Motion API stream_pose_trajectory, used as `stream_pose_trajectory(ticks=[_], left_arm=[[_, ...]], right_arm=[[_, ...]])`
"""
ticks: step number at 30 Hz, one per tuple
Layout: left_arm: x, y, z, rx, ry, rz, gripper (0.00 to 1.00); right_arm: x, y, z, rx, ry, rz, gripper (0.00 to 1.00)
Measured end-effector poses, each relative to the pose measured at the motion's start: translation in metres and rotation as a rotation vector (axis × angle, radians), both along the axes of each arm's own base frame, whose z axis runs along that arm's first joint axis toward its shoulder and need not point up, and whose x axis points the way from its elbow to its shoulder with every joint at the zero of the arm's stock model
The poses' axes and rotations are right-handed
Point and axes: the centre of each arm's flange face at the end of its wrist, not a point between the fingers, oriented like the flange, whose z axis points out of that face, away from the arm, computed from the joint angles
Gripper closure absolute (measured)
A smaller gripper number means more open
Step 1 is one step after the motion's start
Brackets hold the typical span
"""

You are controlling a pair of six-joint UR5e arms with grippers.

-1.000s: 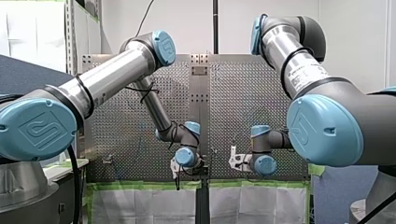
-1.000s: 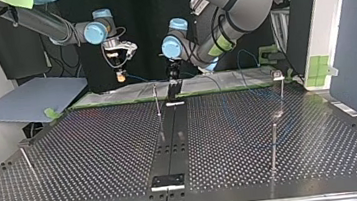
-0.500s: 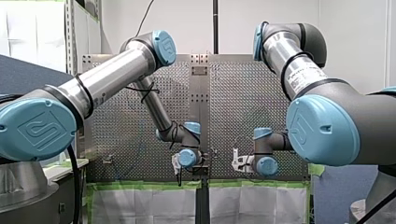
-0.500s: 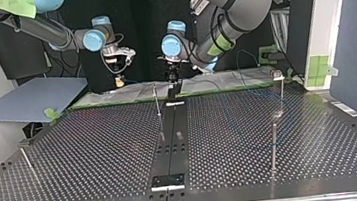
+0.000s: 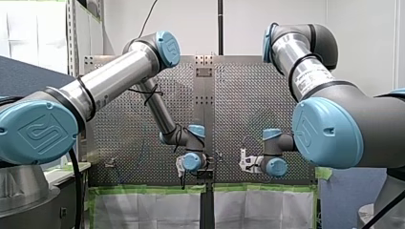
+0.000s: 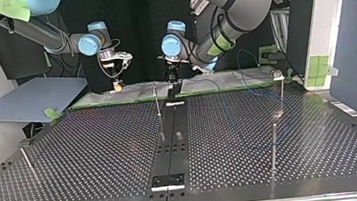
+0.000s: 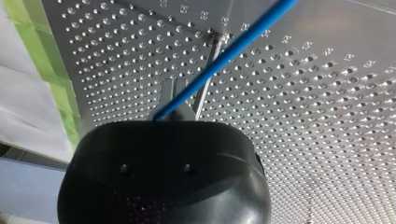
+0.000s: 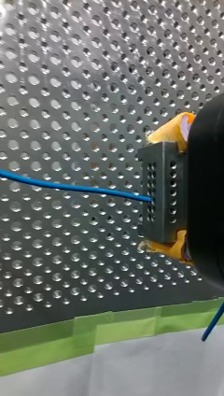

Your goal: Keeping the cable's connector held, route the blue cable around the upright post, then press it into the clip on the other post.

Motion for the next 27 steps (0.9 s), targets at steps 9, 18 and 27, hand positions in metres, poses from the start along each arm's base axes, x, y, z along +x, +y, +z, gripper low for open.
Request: stream_pose_trajectory(ticks=[9,18,27], left_arm=[[-0.001,-0.002,-0.001,0.002,0.012,-0.036,1.00],[-0.005,0.002,-0.027,0.005,0.045,-0.066,1.00],[0.001,0.013,-0.037,0.005,0.070,-0.059,1.00]], right_arm=[[-0.013,-0.007,-0.001,0.006,-0.004,-0.025,1.00],[-0.015,-0.009,0.000,0.004,0.001,-0.028,1.00],[-0.013,-0.010,0.000,-0.005,-0.001,-0.013,1.00]])
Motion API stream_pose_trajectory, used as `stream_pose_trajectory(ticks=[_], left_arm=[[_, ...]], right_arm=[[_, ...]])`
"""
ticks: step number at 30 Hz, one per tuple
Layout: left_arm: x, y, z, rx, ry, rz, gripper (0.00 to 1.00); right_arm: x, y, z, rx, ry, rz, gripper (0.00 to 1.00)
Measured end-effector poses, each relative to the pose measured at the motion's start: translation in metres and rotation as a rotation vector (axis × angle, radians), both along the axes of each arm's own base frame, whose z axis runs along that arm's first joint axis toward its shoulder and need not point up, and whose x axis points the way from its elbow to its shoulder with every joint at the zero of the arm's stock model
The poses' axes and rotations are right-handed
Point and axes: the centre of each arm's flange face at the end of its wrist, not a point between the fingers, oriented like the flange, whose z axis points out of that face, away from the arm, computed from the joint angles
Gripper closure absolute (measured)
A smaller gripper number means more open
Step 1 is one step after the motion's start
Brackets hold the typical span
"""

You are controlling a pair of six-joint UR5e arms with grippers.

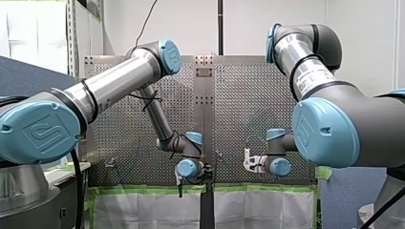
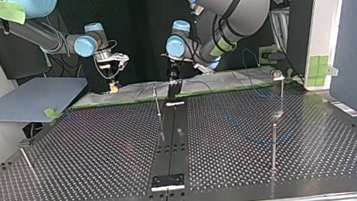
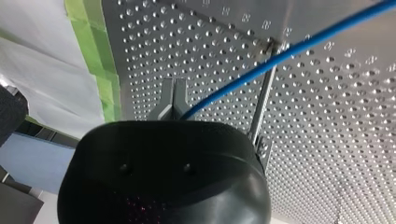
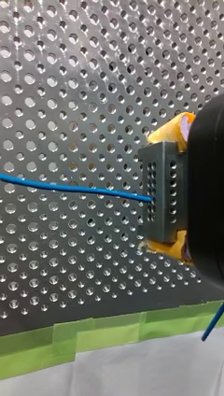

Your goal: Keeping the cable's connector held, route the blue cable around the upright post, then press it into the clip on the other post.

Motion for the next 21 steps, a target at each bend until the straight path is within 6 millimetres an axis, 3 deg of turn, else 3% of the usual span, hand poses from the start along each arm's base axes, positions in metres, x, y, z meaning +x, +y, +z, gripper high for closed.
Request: stream_pose_trajectory(ticks=[11,21], left_arm=[[0.011,0.004,0.004,-0.022,-0.020,-0.037,1.00],[0.027,-0.008,0.017,-0.067,-0.046,-0.070,1.00]], right_arm=[[-0.002,-0.006,0.002,-0.008,-0.009,-0.005,1.00],[-0.002,-0.010,0.004,-0.015,-0.012,-0.009,1.00]])
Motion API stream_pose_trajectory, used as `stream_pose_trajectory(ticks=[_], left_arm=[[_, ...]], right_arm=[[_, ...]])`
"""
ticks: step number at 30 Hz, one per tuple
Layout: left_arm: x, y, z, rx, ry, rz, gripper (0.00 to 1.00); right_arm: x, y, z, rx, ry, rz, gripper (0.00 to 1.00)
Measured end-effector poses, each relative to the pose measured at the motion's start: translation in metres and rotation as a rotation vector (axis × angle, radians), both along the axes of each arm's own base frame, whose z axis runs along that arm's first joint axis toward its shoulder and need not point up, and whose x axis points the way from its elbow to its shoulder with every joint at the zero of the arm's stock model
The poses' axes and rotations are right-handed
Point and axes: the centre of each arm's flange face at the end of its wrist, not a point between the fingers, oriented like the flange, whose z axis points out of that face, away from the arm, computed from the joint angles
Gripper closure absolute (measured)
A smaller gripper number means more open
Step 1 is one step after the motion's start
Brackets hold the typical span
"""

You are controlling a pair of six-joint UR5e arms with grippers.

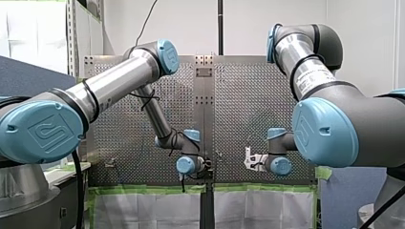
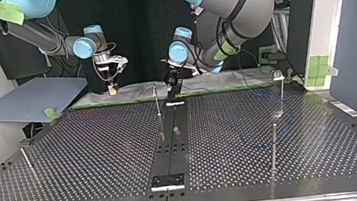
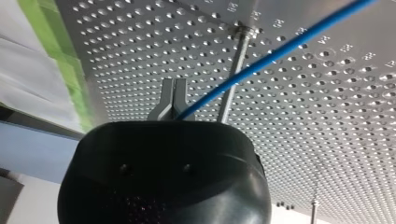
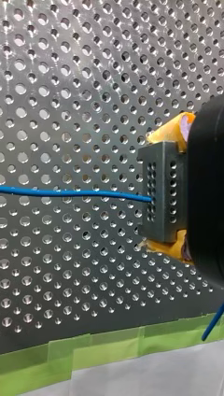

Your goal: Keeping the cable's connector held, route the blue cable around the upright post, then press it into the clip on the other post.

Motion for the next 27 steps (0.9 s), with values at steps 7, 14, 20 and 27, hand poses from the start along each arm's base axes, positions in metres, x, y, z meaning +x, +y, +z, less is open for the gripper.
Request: stream_pose_trajectory(ticks=[7,14,20,27], left_arm=[[0.009,-0.010,0.010,-0.014,0.012,-0.006,1.00],[0.019,-0.014,0.018,-0.014,0.025,0.001,1.00],[0.031,-0.016,0.027,-0.039,0.031,0.005,1.00],[0.048,-0.019,0.040,-0.056,0.043,0.009,1.00]], right_arm=[[-0.002,-0.004,0.002,-0.005,-0.003,-0.005,1.00],[-0.004,-0.011,0.004,-0.016,-0.006,-0.011,1.00],[-0.005,-0.020,0.001,-0.020,-0.007,-0.016,1.00],[-0.006,-0.032,-0.004,-0.005,0.005,-0.024,1.00]])
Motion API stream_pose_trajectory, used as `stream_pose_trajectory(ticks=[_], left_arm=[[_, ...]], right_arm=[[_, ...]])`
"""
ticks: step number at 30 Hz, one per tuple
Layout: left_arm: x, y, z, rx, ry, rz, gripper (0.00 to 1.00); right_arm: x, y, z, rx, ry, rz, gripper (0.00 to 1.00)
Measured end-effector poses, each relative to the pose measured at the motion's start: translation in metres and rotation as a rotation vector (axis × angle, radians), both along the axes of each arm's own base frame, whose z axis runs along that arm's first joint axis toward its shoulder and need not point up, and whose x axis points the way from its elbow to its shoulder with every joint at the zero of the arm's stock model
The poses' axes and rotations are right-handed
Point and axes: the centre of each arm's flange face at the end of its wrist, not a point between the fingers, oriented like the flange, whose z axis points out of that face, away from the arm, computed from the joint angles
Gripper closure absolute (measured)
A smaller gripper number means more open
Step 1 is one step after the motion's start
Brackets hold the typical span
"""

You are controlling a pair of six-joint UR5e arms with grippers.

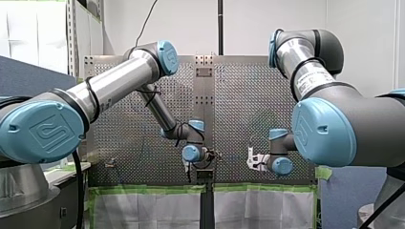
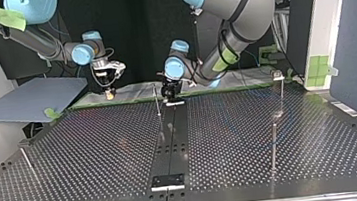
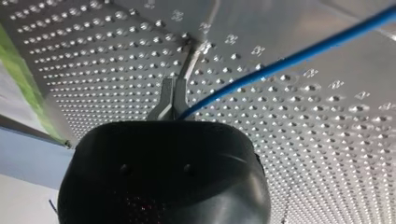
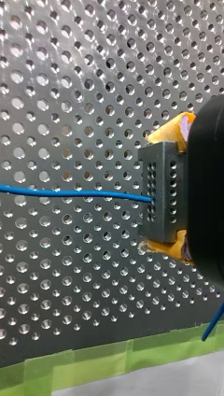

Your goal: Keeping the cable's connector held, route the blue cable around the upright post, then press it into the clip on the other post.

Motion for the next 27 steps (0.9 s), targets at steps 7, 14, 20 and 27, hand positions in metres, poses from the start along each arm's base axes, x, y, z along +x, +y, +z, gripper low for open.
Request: stream_pose_trajectory(ticks=[7,14,20,27], left_arm=[[0.011,0.005,0.006,0.003,0.006,0.013,1.00],[0.016,0.011,0.006,0.011,0.003,0.025,1.00],[0.020,0.016,0.007,0.028,-0.007,0.035,0.82],[0.021,0.019,0.007,0.078,-0.029,0.052,0.51]], right_arm=[[0.001,-0.019,0.011,-0.026,-0.012,-0.005,1.00],[0.000,-0.037,0.021,-0.053,-0.021,-0.013,1.00],[-0.002,-0.043,0.024,-0.062,-0.025,-0.012,1.00],[-0.004,-0.044,0.024,-0.058,-0.019,-0.012,1.00]])
